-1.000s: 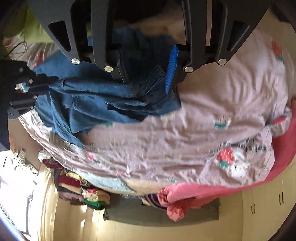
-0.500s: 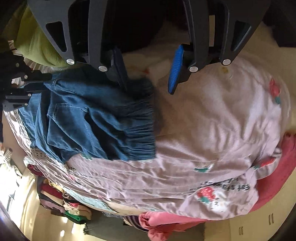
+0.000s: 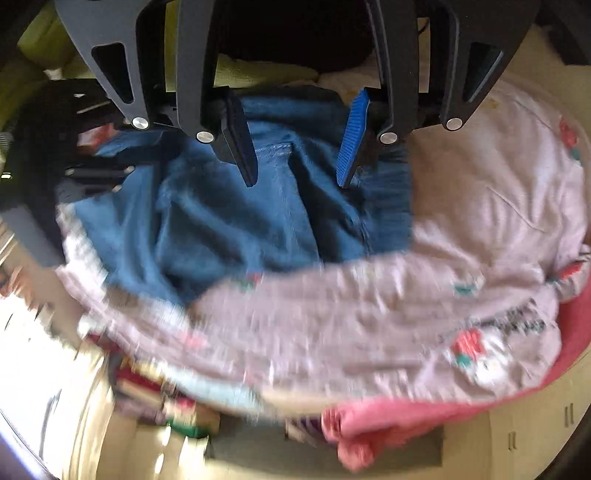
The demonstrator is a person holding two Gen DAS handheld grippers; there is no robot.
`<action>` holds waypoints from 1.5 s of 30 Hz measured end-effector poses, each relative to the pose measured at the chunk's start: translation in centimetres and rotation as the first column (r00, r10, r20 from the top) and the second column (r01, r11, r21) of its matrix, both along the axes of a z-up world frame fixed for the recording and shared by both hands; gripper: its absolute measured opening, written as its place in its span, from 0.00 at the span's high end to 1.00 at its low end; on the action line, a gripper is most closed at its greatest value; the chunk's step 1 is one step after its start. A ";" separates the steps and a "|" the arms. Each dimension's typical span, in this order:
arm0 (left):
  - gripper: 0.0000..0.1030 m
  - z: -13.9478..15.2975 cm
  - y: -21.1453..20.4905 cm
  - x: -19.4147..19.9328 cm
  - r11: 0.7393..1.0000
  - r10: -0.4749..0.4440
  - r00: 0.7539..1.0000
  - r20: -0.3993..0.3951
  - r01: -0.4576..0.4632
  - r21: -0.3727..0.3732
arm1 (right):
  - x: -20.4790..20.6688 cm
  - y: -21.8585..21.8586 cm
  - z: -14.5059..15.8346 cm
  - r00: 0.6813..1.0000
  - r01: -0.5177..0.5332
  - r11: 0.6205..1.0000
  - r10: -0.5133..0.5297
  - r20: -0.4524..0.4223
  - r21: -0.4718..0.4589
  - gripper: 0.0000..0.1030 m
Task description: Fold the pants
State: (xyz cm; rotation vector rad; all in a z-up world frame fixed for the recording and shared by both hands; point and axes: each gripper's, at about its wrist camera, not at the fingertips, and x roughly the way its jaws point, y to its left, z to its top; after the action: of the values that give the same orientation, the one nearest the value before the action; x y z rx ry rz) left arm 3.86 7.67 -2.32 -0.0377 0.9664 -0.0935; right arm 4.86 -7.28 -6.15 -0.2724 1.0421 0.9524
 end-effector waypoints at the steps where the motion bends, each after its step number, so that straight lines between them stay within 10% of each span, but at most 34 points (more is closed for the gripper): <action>1: 0.58 -1.5 -0.1 0.5 1.000 0.007 0.999 -0.037 -0.006 0.020 | 0.1 -0.1 -0.4 1.000 0.006 1.000 -0.006 -0.014 0.006 0.78; 8: 0.50 -0.5 0.1 0.0 1.000 -0.007 1.000 -0.003 0.007 -0.030 | 2.2 -4.6 5.2 0.991 0.110 0.984 -0.120 0.061 0.144 0.61; 13: 0.40 3.2 -2.2 1.2 0.992 -0.091 0.992 0.083 0.097 -0.082 | 10.3 -9.3 8.9 0.899 0.392 0.915 -0.403 0.168 0.097 0.54; 29: 0.35 -2.8 -14.0 7.5 0.876 -0.456 0.889 -0.041 0.440 -0.196 | 26.9 -9.0 2.0 0.758 0.647 0.739 -0.650 0.054 -0.186 0.50; 31: 0.37 -3.6 -14.7 8.3 0.866 -0.475 0.879 -0.046 0.458 -0.203 | 27.0 -9.3 1.7 0.749 0.659 0.726 -0.658 0.081 -0.194 0.75; 33: 0.42 -4.0 -14.9 9.2 0.862 -0.485 0.873 -0.052 0.467 -0.196 | 26.6 -10.4 2.3 0.743 0.667 0.730 -0.665 0.073 -0.148 0.93; 38: 0.93 -3.6 -14.1 10.2 0.827 -0.526 0.850 -0.022 0.505 -0.246 | 21.3 -15.5 7.0 0.663 0.748 0.664 -0.747 0.046 -0.009 0.95; 45: 0.98 -0.3 -13.9 7.1 0.815 -0.568 0.822 0.028 0.567 -0.121 | 11.6 -23.1 11.6 0.570 0.815 0.567 -0.822 0.014 0.122 0.95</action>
State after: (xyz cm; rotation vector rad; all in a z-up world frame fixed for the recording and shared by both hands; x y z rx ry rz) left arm 10.98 -6.19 -2.67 0.1403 0.9548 -0.7121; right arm 16.43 -30.34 5.43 0.2775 0.8966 0.1200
